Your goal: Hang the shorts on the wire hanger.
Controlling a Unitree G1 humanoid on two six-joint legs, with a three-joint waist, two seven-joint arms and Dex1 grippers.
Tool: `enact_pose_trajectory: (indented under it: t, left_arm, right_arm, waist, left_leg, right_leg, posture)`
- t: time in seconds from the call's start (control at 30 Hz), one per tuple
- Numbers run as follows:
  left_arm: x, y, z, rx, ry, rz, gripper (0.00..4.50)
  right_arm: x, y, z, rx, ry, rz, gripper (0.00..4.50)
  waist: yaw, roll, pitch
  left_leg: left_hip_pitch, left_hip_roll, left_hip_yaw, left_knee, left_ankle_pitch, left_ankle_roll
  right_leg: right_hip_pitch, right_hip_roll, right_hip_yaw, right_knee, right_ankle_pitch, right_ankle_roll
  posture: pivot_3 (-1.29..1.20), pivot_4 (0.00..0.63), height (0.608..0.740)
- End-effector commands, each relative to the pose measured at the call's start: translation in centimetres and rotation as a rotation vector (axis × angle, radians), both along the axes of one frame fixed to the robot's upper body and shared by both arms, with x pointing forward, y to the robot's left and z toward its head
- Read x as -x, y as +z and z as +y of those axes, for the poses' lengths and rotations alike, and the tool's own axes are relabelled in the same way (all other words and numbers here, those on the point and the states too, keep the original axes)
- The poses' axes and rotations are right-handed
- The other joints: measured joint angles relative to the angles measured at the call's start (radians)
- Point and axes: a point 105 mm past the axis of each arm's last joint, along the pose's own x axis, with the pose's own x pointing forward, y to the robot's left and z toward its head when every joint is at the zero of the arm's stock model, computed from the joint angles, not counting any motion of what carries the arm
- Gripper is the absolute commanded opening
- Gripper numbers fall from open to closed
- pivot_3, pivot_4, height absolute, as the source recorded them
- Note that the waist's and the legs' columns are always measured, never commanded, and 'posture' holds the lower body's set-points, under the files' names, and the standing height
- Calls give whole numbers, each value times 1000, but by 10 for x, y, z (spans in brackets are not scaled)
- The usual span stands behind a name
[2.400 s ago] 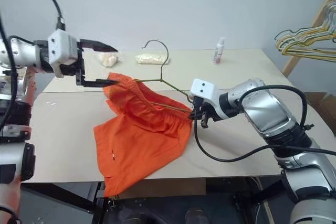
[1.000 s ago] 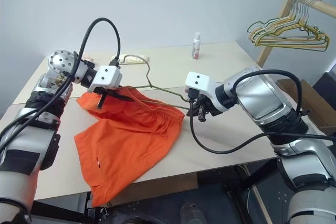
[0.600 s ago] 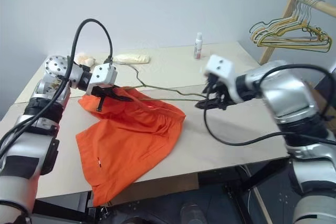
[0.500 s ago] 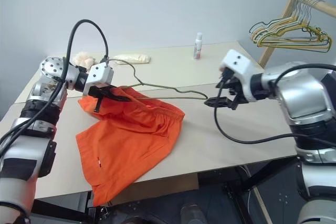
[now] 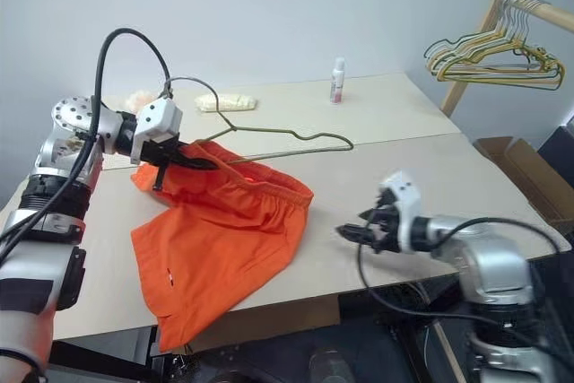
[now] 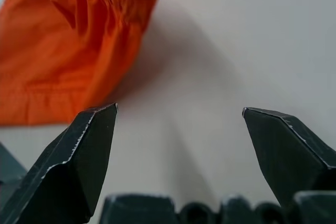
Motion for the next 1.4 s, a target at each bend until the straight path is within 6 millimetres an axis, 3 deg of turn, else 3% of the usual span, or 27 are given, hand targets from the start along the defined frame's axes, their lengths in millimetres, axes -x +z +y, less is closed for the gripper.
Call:
enact_pose_trajectory:
  t: [0.03,0.13,0.23,0.33,0.6,0.73,0.93,1.1,1.4]
  left_arm:
    - [2,15,3,26,5,-42,0]
    - [2,16,4,29,10,-41,0]
    - [3,15,5,29,17,-41,0]
    - [3,15,6,28,19,-40,0]
    - [7,10,11,27,35,-15,0]
    - [11,6,17,11,38,14,0]
    - [12,-4,46,-53,124,43,0]
    - [20,-12,60,-95,138,68,0]
    - [31,-15,61,-63,95,79,0]
  right_arm:
    - [-13,14,23,-70,-18,-64,4451]
    - [-22,5,45,-88,-35,-39,4451]
    - [-28,8,61,-155,-37,-42,3881]
    - [-29,12,65,-179,-29,-57,2892]
    - [-28,20,43,-191,-66,-86,82]
    - [-29,26,33,-182,-82,-105,30]
    - [-25,36,-12,-90,-100,-154,30]
    - [-25,42,-38,-33,-108,-135,30]
    - [-33,39,-51,-3,-117,-60,30]
  waist:
    - [5,0,0]
    - [8,0,0]
    - [8,0,0]
    - [8,0,0]
    - [6,0,0]
    - [4,0,0]
    - [5,0,0]
    - [7,0,0]
    - [3,0,0]
  left_leg:
    - [0,-1,0,0,0,0]
    - [0,-2,-1,1,0,0]
    - [1,-2,-2,1,0,0]
    - [0,-3,-3,1,0,-1]
    - [1,-4,-4,1,0,0]
    - [1,-3,-4,1,0,0]
    - [1,-3,-4,1,0,0]
    - [1,-3,-4,1,0,0]
    - [1,-2,-4,1,0,1]
  right_leg:
    - [-1,0,0,2,0,0]
    - [0,-1,0,3,0,0]
    - [0,-1,-1,4,0,0]
    - [-1,-1,-1,7,0,1]
    - [-1,-1,-1,8,0,1]
    - [-1,-1,-1,8,0,1]
    - [0,-1,-1,8,0,1]
    - [0,-1,-2,7,0,1]
    - [1,-1,-2,6,0,1]
  posture:
    - [-162,0,740]
    - [-162,0,740]
    - [-157,0,740]
    - [-157,0,740]
    - [-157,0,740]
    - [-164,0,740]
    - [-168,0,740]
    - [-171,0,740]
    - [-171,0,740]
